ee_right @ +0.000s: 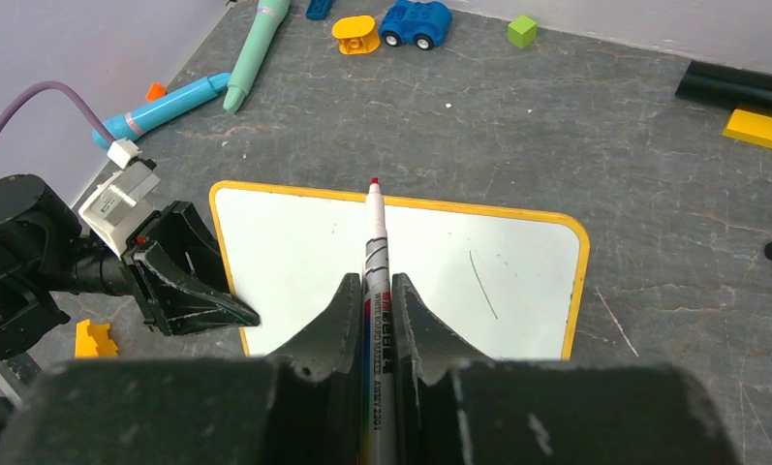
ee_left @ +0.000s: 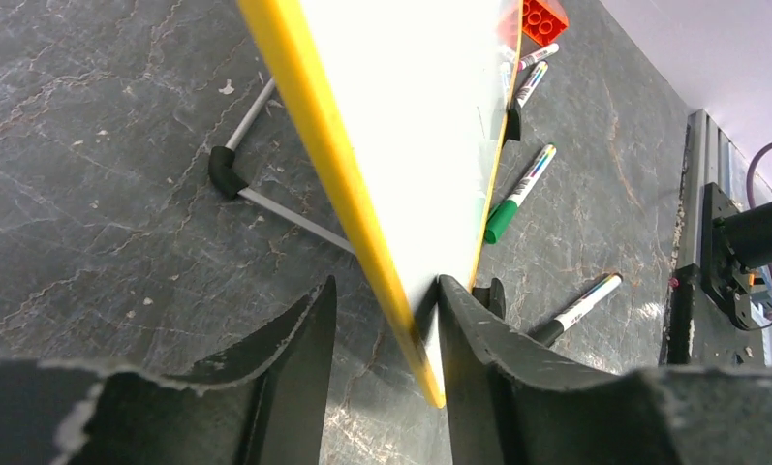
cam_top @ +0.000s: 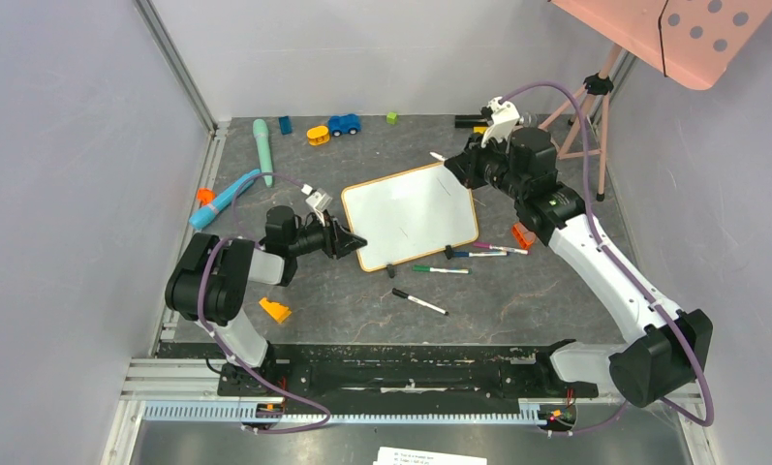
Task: Write a sentence on the whiteboard
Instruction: Hold the whiteboard at the center of the board, then write a sentence on the whiteboard.
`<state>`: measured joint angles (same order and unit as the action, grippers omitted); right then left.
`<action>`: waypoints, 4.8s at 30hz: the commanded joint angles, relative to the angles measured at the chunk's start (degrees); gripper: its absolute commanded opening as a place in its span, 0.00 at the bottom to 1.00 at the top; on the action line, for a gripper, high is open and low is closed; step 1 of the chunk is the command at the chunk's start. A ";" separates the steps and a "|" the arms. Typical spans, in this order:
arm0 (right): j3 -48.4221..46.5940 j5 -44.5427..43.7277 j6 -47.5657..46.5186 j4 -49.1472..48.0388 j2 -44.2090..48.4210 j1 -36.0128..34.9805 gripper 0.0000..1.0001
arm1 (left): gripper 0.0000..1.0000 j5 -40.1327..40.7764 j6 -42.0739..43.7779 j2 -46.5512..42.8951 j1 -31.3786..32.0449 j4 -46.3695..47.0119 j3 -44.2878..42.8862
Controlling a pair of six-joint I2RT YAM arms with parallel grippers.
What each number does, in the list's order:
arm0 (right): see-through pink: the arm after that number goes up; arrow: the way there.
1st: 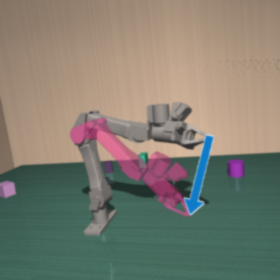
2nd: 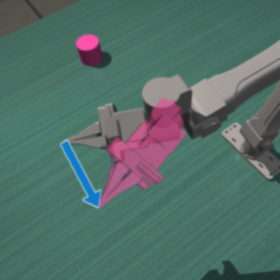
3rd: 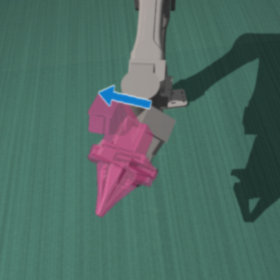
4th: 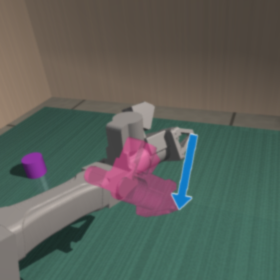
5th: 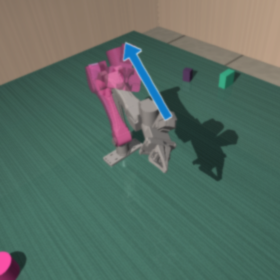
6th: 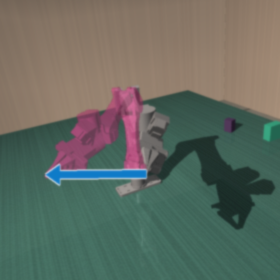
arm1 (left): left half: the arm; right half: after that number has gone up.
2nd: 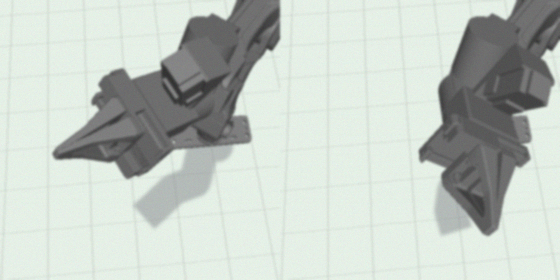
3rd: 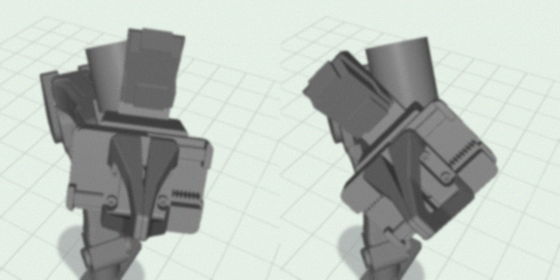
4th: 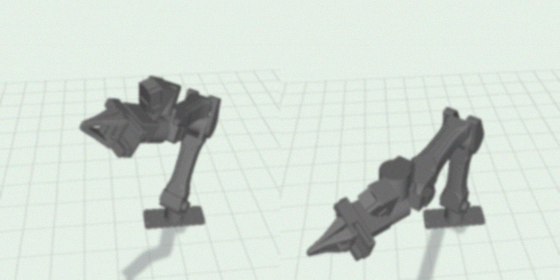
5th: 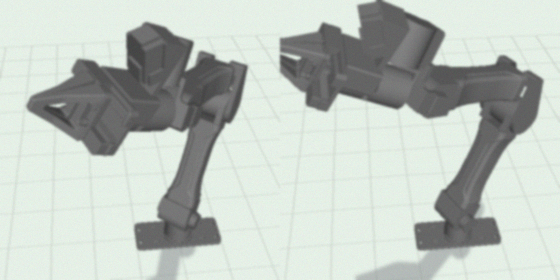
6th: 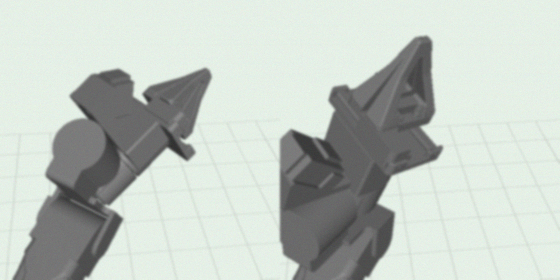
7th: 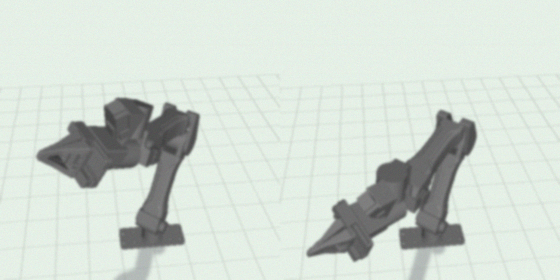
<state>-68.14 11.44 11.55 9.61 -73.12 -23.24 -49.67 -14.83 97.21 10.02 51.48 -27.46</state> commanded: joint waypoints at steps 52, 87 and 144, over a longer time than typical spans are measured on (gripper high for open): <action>8.65 -24.10 5.41 1.91 9.16 -17.19 0.00 | 0.20 -0.16 1.20 0.04 -0.35 0.59 -1.24; 4.54 -14.34 -4.31 -1.83 1.06 -22.17 0.00 | 0.11 -0.34 1.91 0.05 -0.35 -0.50 -1.72; -14.52 -17.16 -11.03 2.08 -19.54 -27.03 0.00 | 0.09 -0.88 2.09 0.45 -0.35 -1.47 -2.38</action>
<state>-78.74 -5.04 1.61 12.64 -91.50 -49.78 -54.15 -15.64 97.12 10.09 50.57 -28.56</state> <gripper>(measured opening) 0.120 0.239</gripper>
